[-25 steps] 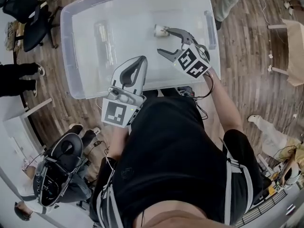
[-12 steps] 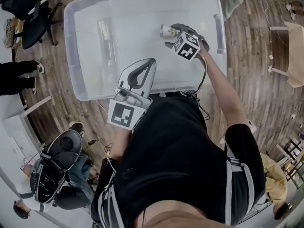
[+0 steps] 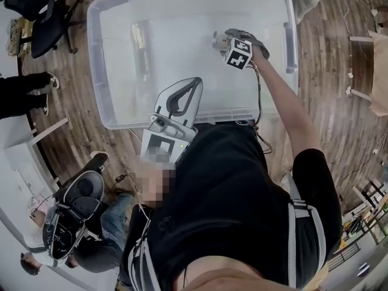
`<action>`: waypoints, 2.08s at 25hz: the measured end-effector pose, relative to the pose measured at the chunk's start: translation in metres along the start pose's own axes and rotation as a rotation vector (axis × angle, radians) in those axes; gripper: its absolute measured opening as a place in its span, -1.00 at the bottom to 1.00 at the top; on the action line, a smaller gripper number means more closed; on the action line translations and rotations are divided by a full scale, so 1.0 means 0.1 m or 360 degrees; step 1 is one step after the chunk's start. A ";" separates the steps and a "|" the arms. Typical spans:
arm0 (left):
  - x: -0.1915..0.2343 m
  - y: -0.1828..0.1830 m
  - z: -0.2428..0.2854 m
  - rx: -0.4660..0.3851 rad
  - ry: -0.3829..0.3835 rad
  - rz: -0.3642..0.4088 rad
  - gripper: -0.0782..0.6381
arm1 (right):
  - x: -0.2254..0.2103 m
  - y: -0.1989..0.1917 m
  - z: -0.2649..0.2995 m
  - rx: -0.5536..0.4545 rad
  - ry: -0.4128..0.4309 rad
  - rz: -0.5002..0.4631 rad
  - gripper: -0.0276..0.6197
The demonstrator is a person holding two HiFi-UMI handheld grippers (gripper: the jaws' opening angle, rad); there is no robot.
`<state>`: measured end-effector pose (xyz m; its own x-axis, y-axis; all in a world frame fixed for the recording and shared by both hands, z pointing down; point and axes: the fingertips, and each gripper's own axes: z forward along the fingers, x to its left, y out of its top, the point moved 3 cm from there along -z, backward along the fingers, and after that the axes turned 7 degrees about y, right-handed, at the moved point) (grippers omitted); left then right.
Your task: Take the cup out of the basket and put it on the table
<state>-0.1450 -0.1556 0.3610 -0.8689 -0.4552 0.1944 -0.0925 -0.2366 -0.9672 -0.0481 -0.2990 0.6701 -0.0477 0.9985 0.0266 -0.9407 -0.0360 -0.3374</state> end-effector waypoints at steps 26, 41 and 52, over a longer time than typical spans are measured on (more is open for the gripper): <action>0.17 -0.05 -0.02 0.0053 0.0063 -0.0010 -0.73 | -0.19 0.05 0.36 0.0129 -0.0099 -0.0080 0.07; -0.10 -0.05 -0.01 0.0005 0.0024 0.0009 -0.73 | -0.08 0.55 -0.65 -0.0296 -0.0268 0.0034 0.07; -0.18 -0.02 -0.08 -0.0077 0.0017 0.0051 -0.73 | 0.24 0.85 -1.79 -0.0739 -0.0481 0.0061 0.07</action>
<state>-0.1328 -0.1399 0.3580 -0.8770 -0.4524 0.1619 -0.0877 -0.1804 -0.9797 -0.0692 -0.2704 0.4737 -0.2375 0.9381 0.2521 -0.6927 0.0184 -0.7210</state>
